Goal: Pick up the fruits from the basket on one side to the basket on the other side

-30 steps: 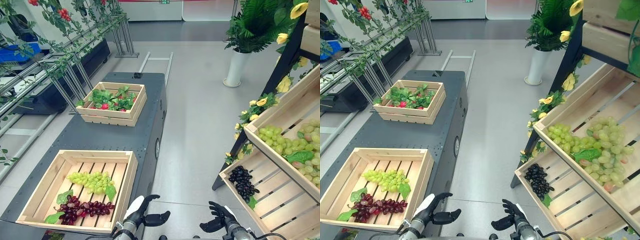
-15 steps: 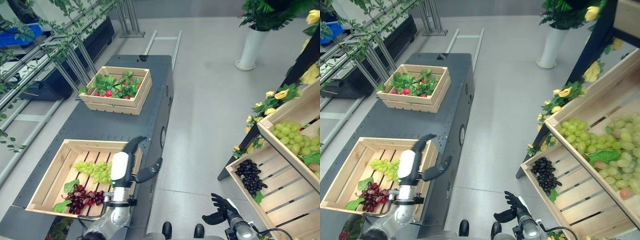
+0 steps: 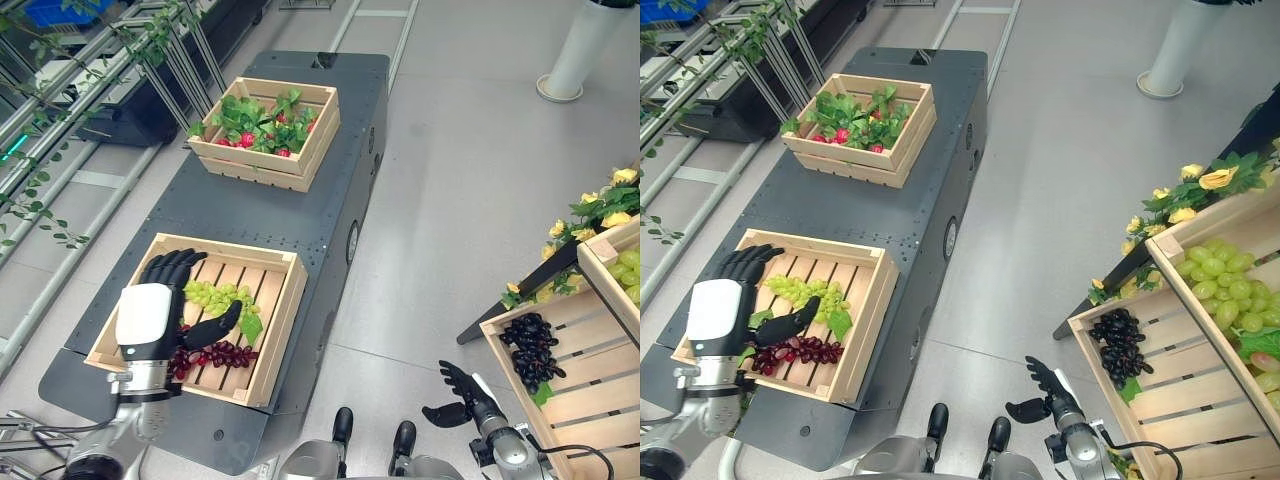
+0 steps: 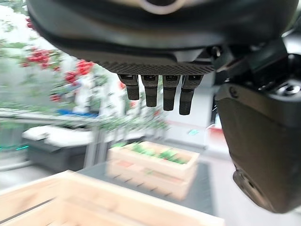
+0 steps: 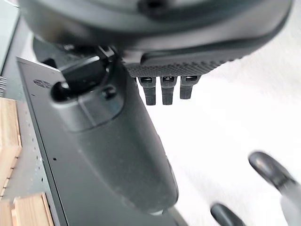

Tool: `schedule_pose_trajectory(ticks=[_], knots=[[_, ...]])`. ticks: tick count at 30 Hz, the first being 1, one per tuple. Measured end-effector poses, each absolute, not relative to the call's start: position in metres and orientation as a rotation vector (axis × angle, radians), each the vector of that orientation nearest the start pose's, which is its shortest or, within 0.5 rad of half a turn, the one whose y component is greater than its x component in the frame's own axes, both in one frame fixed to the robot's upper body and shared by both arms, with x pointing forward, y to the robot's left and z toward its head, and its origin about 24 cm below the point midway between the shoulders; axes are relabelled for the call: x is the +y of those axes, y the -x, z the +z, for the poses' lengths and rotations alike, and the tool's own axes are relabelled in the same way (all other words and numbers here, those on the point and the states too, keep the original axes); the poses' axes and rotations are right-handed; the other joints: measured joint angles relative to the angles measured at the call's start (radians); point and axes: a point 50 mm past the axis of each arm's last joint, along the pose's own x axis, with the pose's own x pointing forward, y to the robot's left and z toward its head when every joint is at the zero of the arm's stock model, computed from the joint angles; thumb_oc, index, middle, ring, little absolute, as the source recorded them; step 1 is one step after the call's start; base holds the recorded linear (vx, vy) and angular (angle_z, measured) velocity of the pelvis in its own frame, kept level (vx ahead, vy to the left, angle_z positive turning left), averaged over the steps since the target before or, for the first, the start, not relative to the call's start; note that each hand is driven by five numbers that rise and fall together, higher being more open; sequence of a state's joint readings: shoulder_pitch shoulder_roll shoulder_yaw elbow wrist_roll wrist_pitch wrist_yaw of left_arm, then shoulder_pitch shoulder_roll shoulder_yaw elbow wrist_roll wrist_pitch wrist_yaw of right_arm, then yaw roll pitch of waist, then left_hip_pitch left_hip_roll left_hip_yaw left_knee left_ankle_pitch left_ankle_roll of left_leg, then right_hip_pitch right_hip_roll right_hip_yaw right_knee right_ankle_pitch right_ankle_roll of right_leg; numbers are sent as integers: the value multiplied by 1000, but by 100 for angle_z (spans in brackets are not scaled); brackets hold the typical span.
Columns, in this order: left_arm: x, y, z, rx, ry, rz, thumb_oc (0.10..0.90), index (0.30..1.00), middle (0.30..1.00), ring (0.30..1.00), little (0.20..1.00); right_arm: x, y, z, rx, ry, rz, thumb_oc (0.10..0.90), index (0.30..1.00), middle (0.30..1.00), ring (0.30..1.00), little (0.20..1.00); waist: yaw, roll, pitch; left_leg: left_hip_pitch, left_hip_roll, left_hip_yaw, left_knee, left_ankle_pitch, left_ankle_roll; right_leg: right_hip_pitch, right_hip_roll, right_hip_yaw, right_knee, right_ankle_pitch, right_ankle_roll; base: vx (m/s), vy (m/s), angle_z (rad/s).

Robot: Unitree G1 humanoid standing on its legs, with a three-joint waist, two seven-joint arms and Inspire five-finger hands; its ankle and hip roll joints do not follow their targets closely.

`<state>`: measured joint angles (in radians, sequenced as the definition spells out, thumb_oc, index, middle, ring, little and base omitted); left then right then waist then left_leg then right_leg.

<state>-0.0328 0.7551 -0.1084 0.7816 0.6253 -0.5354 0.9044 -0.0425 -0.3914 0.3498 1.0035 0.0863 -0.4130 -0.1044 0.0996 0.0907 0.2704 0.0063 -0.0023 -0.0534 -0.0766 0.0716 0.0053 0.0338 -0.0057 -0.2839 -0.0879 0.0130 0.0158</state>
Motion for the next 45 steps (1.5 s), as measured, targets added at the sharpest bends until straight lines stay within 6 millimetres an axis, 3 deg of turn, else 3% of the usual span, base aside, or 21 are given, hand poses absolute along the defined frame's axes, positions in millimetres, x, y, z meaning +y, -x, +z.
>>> schedule_pose_trajectory(ticks=[3,6,7,8,10,13,17,21,25,29,35,38,45], knots=[[358,-211,27,-117,-1319,454,800,900,900,900,900,-239,-189,-98,537,464,71,800,900,900,900,900,3,-13,14,-40,-2,1,22,0,0,-33,-1,-3,10,3,-5,-151,32,3],[370,-226,44,-122,-1365,497,800,900,900,900,900,-235,-220,-81,452,458,64,800,900,900,900,900,8,-37,86,-129,-16,8,143,-19,-11,-131,-30,-4,166,-56,-16,-97,58,6],[374,-230,49,-119,-1379,517,800,900,900,900,900,-234,-233,-72,413,449,57,800,900,900,900,900,11,-42,123,-147,-21,11,193,-44,-13,-167,-46,-4,255,-101,-16,-24,92,-1],[376,-234,54,-125,-1388,531,800,900,900,900,900,-232,-243,-66,386,452,58,800,900,900,900,900,19,-45,150,-166,-26,19,257,-93,9,-212,-62,0,372,-155,-19,-59,110,-8],[379,-238,59,-123,-1405,557,800,900,900,900,900,-228,-254,-58,349,456,68,800,900,900,900,900,32,-73,194,-214,-55,39,409,-168,16,-286,-129,2,581,-259,-21,-50,117,-2],[383,-233,55,-76,-1435,567,800,900,900,900,900,-228,-256,-56,342,460,73,800,900,900,900,900,35,-70,209,-303,-61,56,594,-257,21,-348,-157,8,732,-331,-26,-52,81,7],[386,-232,52,-32,-1472,577,800,900,900,900,900,-229,-255,-55,343,477,83,800,900,900,900,900,39,-63,223,-423,-58,64,788,-331,21,-448,-171,24,891,-396,-39,-73,109,3],[386,-239,58,-37,-1501,583,800,900,900,900,900,-231,-256,-55,349,485,83,800,900,900,900,900,41,-66,235,-562,-53,61,924,-364,17,-570,-177,23,1006,-423,-57,-73,41,1],[383,-254,71,-67,-1553,537,800,900,900,900,900,-233,-258,-53,351,496,83,800,900,900,900,900,44,-77,249,-635,-51,50,987,-370,15,-635,-176,21,1063,-431,-64,-57,25,8],[387,-266,99,-115,-1574,545,800,900,900,900,900,-236,-261,-47,334,509,80,800,900,900,900,900,40,-89,257,-715,-47,28,1028,-368,3,-695,-171,2,1090,-431,-68,-32,14,14],[389,-271,117,-157,-1631,513,800,900,900,900,900,-236,-263,-45,323,511,82,800,900,900,900,900,40,-96,259,-764,-34,31,1045,-365,8,-731,-166,-5,1096,-432,-74,-23,12,9],[390,-278,134,-170,-1750,432,800,900,900,900,900,-232,-272,-37,291,521,98,800,900,900,900,900,40,-105,264,-798,-35,31,1054,-363,4,-761,-170,-10,1107,-429,-75,-7,24,6],[383,-292,149,-153,-1904,278,800,900,900,900,900,-225,-286,-26,243,530,124,800,900,900,900,900,38,-114,263,-813,-32,28,1060,-364,6,-762,-176,-29,1106,-432,-78,1,5,5]])
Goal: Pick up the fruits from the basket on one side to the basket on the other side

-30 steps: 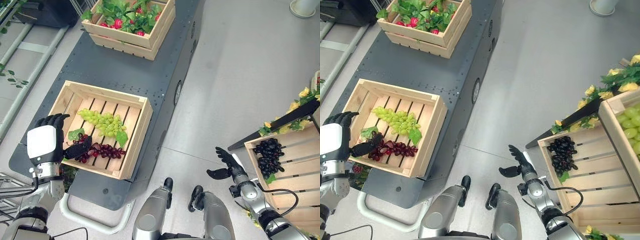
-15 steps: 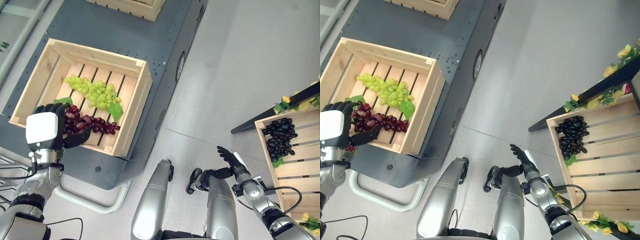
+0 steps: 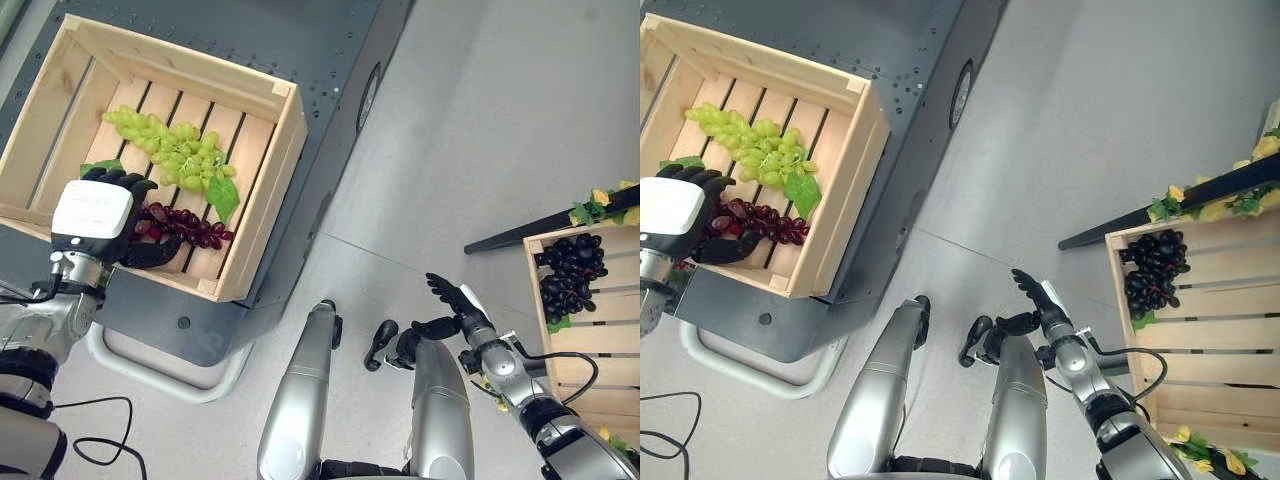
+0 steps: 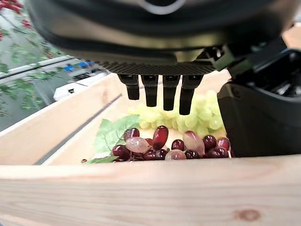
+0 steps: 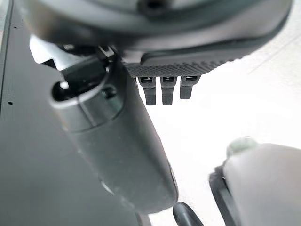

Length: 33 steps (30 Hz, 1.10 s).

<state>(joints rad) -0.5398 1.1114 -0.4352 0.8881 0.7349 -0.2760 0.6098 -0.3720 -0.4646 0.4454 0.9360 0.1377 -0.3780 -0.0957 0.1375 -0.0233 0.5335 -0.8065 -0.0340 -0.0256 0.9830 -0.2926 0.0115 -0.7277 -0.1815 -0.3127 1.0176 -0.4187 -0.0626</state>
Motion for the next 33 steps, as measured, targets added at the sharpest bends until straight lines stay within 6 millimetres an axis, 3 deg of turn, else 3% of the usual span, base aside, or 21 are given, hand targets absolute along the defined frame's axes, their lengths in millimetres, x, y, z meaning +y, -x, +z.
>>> schedule_pose_trajectory(ticks=[14,33], knots=[[368,-308,188,-17,-2101,33,800,900,900,900,900,-227,-280,-32,269,502,114,800,900,900,900,900,1,-12,0,-34,0,-25,8,3,-5,-13,0,-28,-5,-2,-3,11,-11,4],[368,-321,213,72,-2244,113,800,900,900,900,900,-227,-281,-30,255,465,96,800,900,900,900,900,3,-35,-1,-123,7,-51,38,5,-7,-73,6,-59,0,-2,-5,-6,-4,2]])
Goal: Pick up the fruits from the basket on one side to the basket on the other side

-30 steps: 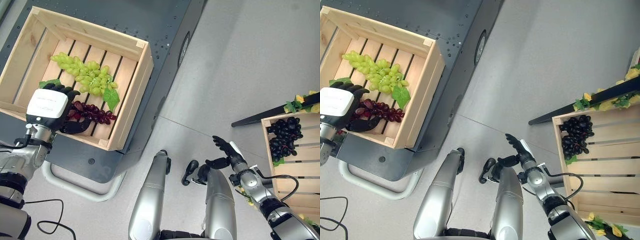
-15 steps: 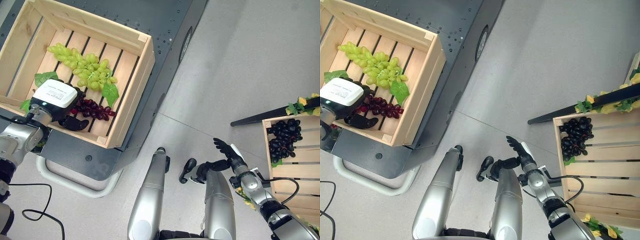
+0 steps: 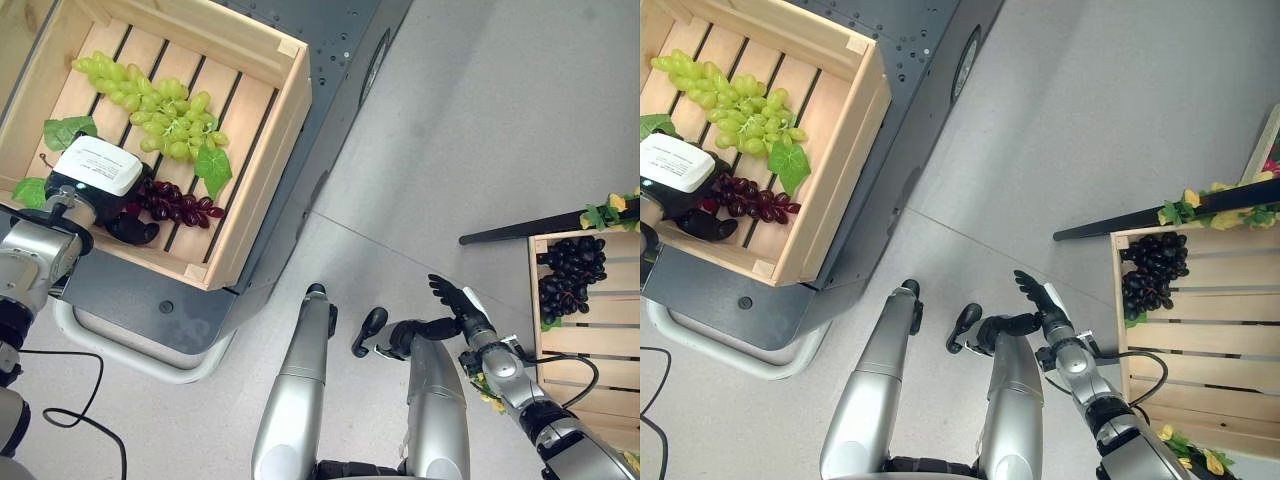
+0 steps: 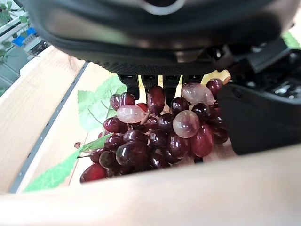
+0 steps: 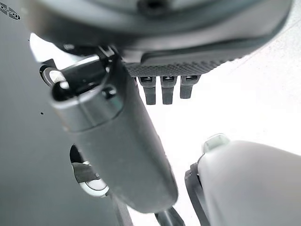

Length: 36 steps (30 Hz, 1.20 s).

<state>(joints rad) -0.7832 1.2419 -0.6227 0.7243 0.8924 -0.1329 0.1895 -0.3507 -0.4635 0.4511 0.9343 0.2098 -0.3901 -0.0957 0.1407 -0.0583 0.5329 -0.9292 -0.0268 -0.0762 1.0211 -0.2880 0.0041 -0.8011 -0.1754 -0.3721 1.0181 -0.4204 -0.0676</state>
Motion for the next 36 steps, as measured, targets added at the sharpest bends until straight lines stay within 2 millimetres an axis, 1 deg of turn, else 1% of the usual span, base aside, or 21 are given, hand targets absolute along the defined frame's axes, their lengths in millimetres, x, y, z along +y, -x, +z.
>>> schedule_pose_trajectory(ticks=[2,3,4,5,10,13,18,20,22,24,25,27,29,33,35,36], knots=[[365,-323,218,52,-2261,131,800,900,900,900,900,-227,-281,-28,244,457,95,800,900,900,900,900,5,-1,0,-16,1,-2,0,1,1,-16,1,-2,1,0,0,-16,5,1],[364,-324,220,45,-2264,136,569,554,554,554,554,-227,-281,-28,243,456,94,800,900,900,900,900,7,-1,0,-21,2,-3,1,1,0,-20,2,-2,2,0,-1,0,0,0],[362,-325,224,33,-2273,148,433,349,349,349,349,-227,-282,-28,242,449,90,800,900,900,900,900,11,-1,-1,-30,3,-4,1,3,-1,-29,3,-3,3,0,-1,0,0,0],[361,-325,225,29,-2281,151,400,300,300,300,300,-227,-282,-28,242,442,86,800,900,900,900,900,12,-1,-1,-33,3,-4,1,3,-2,-32,4,-3,3,1,-1,0,0,0],[357,-327,236,-7,-2353,146,400,300,300,300,300,-227,-286,-24,226,435,81,800,900,900,900,900,10,-2,-1,-63,9,-10,19,4,-4,-51,5,-20,16,-3,-10,-8,0,5],[356,-327,230,-12,-2394,108,400,300,300,300,300,-227,-286,-23,224,433,80,800,900,900,900,900,11,-3,-1,-64,10,-12,20,4,-5,-51,6,-21,16,-3,-10,-8,-1,1],[357,-326,232,-46,-2409,126,400,300,300,300,300,-226,-286,-23,215,431,82,800,900,900,900,900,5,-8,-1,-58,11,-8,21,4,-4,-45,5,-18,15,-2,-9,0,0,0],[362,-324,231,-38,-2388,145,400,300,300,300,300,-224,-286,-23,207,425,87,800,900,900,900,900,-4,-21,0,-50,13,-2,20,4,-5,-41,4,-13,14,-2,-8,-17,-6,-3],[366,-322,226,-21,-2348,148,400,300,300,300,300,-225,-286,-23,207,426,85,800,900,900,900,900,-8,-23,0,-37,14,3,19,2,-2,-29,3,-11,11,-1,-7,-38,-15,-8],[373,-315,215,-37,-2247,188,400,300,300,300,300,-223,-286,-22,204,425,89,800,900,900,900,900,-14,-26,0,5,23,13,9,-3,6,6,11,3,-6,5,0,-30,4,-16],[375,-313,212,-33,-2232,188,400,300,300,300,300,-223,-286,-22,203,424,90,800,900,900,900,900,-14,-28,-1,20,27,23,3,-4,9,17,12,8,-13,8,2,-19,28,-24],[382,-304,199,-11,-2195,176,400,300,300,300,300,-222,-285,-22,199,421,94,800,900,900,900,900,-18,-32,-1,82,28,39,-23,-7,14,64,16,29,-37,17,10,-8,42,-25],[389,-293,185,11,-2161,161,400,300,300,300,300,-219,-280,-26,203,410,105,800,900,900,900,900,-17,-33,-1,170,28,68,-64,-11,25,132,15,58,-65,24,23,5,63,-24],[396,-282,173,35,-2071,172,400,300,300,300,300,-216,-270,-32,218,395,115,800,900,900,900,900,-13,-32,-1,286,24,109,-122,-7,38,220,10,92,-103,31,37,11,49,-15],[404,-273,170,59,-1963,228,400,300,300,300,300,-215,-267,-36,241,389,116,800,900,900,900,900,-15,-31,0,349,24,123,-153,-9,44,272,9,102,-127,32,44,80,35,-16],[406,-271,168,65,-1927,244,400,300,300,300,300,-214,-265,-38,248,385,116,800,900,900,900,900,-14,-31,0,364,24,127,-162,-8,43,285,9,104,-133,33,45,99,19,-18]])
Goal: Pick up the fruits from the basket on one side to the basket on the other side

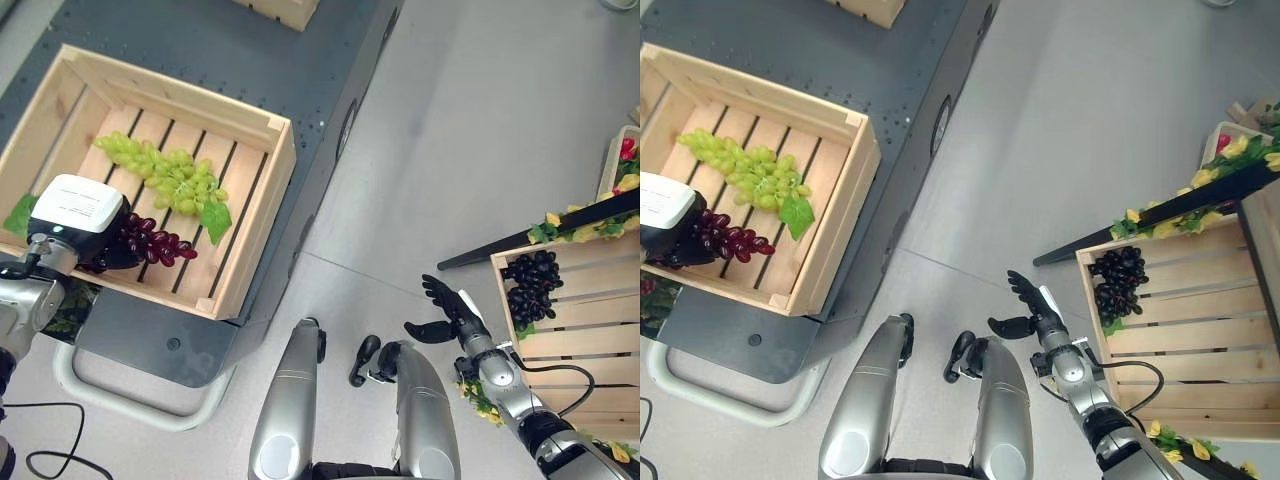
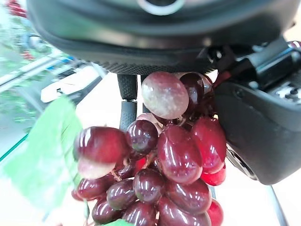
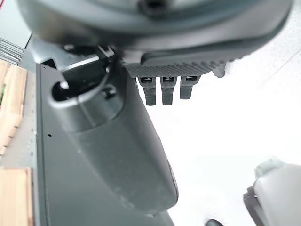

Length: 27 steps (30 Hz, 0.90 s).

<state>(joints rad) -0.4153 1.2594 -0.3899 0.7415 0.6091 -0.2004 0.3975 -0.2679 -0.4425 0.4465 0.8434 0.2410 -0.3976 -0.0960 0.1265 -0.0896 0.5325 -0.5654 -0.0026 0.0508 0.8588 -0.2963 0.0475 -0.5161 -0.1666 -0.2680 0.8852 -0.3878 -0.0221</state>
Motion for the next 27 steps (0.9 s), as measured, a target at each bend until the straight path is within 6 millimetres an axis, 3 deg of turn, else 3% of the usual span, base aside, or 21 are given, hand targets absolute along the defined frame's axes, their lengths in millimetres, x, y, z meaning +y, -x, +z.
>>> schedule_pose_trajectory(ticks=[5,10,13,18,24,27], knots=[[420,-250,148,75,-1537,449,400,300,300,300,300,-208,-249,-49,283,342,117,800,900,900,900,900,-1,23,-3,150,-1,24,-115,23,3,129,4,10,-99,22,20,28,-21,-11],[416,-248,130,30,-1088,603,400,300,300,300,300,-201,-240,-52,291,341,142,800,900,900,900,900,0,61,-26,269,-8,27,-261,69,1,235,23,12,-230,65,34,72,-81,-1],[416,-249,130,24,-933,613,400,300,300,300,300,-198,-243,-46,262,322,135,800,900,900,900,900,-1,68,-58,343,-12,24,-364,105,-3,301,36,9,-322,97,36,71,-108,-2],[411,-255,138,-25,-653,547,400,300,300,300,300,-193,-251,-32,201,297,135,800,900,900,900,900,-3,82,-165,494,-15,-1,-577,181,-13,442,74,8,-527,165,43,41,-82,-1],[399,-272,160,-159,-368,479,400,300,300,300,300,-196,-260,-21,165,293,142,800,900,900,900,900,-31,98,-261,566,-26,-49,-704,228,-8,529,95,12,-666,211,60,7,-82,11],[386,-286,168,-232,-233,438,400,300,300,300,300,-201,-272,-5,126,289,165,800,900,900,900,900,-31,107,-273,595,-28,-52,-751,250,-5,561,102,18,-724,239,67,2,-89,6]])
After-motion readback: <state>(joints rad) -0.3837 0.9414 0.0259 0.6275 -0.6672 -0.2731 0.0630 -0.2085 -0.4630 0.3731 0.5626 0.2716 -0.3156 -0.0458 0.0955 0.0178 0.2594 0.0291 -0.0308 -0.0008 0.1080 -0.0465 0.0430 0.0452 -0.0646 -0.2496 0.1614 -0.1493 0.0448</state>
